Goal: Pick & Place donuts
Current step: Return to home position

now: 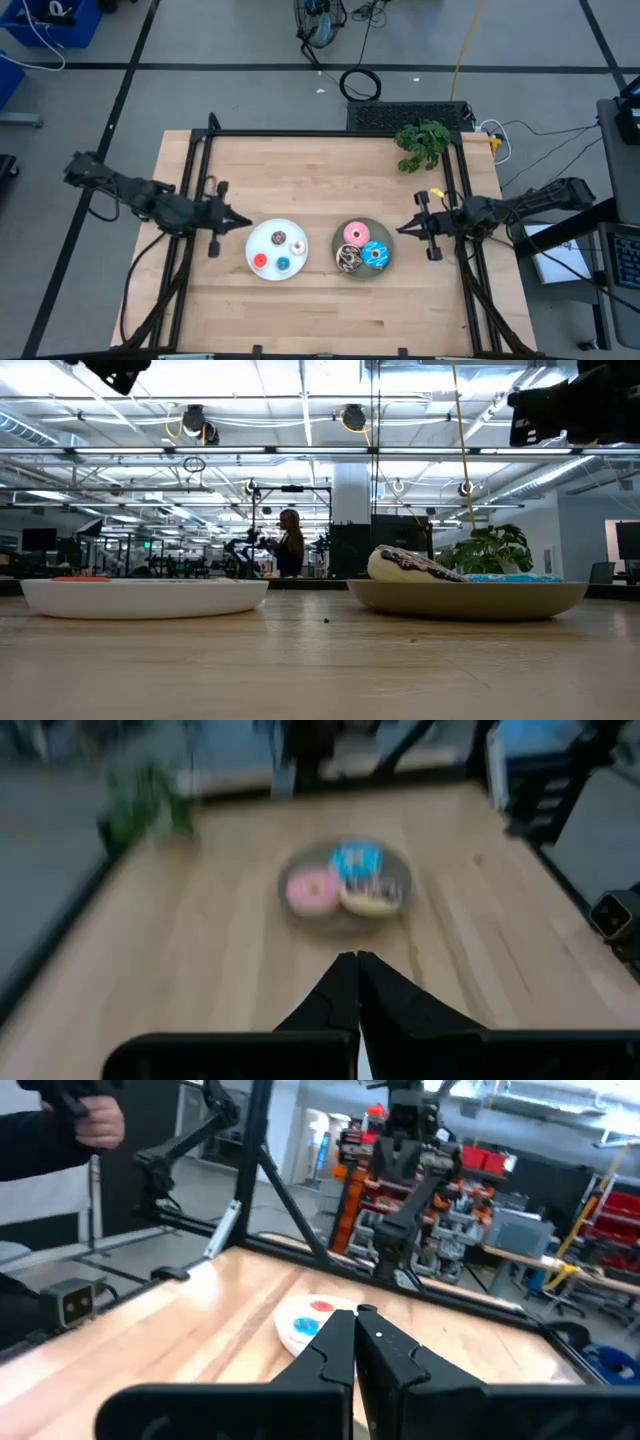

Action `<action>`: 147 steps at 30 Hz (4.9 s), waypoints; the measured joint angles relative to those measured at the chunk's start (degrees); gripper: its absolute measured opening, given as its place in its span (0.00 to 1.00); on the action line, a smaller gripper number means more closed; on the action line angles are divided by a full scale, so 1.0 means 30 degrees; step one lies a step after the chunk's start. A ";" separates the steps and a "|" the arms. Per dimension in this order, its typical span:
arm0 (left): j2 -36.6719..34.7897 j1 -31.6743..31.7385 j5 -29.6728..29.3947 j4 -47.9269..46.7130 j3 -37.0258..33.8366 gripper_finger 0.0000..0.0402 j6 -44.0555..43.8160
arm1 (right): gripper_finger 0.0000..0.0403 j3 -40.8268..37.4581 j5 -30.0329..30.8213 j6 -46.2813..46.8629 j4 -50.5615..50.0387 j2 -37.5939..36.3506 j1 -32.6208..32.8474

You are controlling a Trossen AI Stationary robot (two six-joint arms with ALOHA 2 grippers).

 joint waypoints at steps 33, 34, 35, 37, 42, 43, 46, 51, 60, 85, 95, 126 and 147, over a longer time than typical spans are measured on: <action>-1.2001 0.2898 0.2904 0.8681 -1.3222 0.00 0.5101 | 0.00 -0.2310 -0.2083 0.3429 0.0418 -0.1671 -0.4560; -1.1945 0.2986 0.3006 0.9030 -1.3347 0.00 0.5275 | 0.00 -0.2310 -0.2084 0.3427 0.0374 -0.1683 -0.4605; -1.1842 0.3057 0.3259 0.9272 -1.3412 0.00 0.5498 | 0.00 -0.2310 -0.2082 0.3422 0.0434 -0.1707 -0.4662; -1.1756 0.3135 0.3367 0.9328 -1.3464 0.00 0.5695 | 0.00 -0.2331 -0.2109 0.3422 0.0483 -0.1770 -0.4826; -1.1758 0.3168 0.3376 0.9269 -1.3464 0.00 0.5651 | 0.00 -0.2331 -0.1881 0.3177 -0.0578 -0.2548 -0.4930; -1.1778 0.3168 0.3362 0.9263 -1.3464 0.00 0.5574 | 0.00 -0.2336 -0.1409 0.3170 -0.0968 -0.2787 -0.4924; -1.1719 0.3164 0.3368 0.9226 -1.3464 0.00 0.5471 | 0.00 -0.2346 -0.0068 0.3320 -0.2566 -0.3667 -0.4944; -1.1719 0.3160 0.3283 0.9168 -1.3457 0.00 0.5571 | 0.00 -0.2368 -0.1275 0.3396 -0.4175 -0.5666 -0.4908; -1.1519 0.3160 0.3320 0.9086 -1.3457 0.00 0.5515 | 0.00 -0.2326 -0.1638 0.3466 -0.5974 -0.7764 -0.4908; -1.0838 0.3160 0.3005 0.9586 -1.3500 0.05 0.4269 | 0.00 -0.2339 -0.1581 0.3397 -0.5789 -0.7722 -0.4908; -1.0838 0.3160 0.2991 0.9882 -1.3515 0.05 0.4218 | 0.00 -0.2339 -0.1575 0.3394 -0.5794 -0.7722 -0.4908; -1.0838 0.3165 0.2998 0.9962 -1.3493 0.05 0.4269 | 0.00 -0.2339 -0.1574 0.3400 -0.5789 -0.7722 -0.4908; -1.0838 0.3168 0.3005 0.9969 -1.3471 0.05 0.4247 | 0.00 -0.2339 -0.1574 0.3393 -0.5789 -0.7722 -0.4903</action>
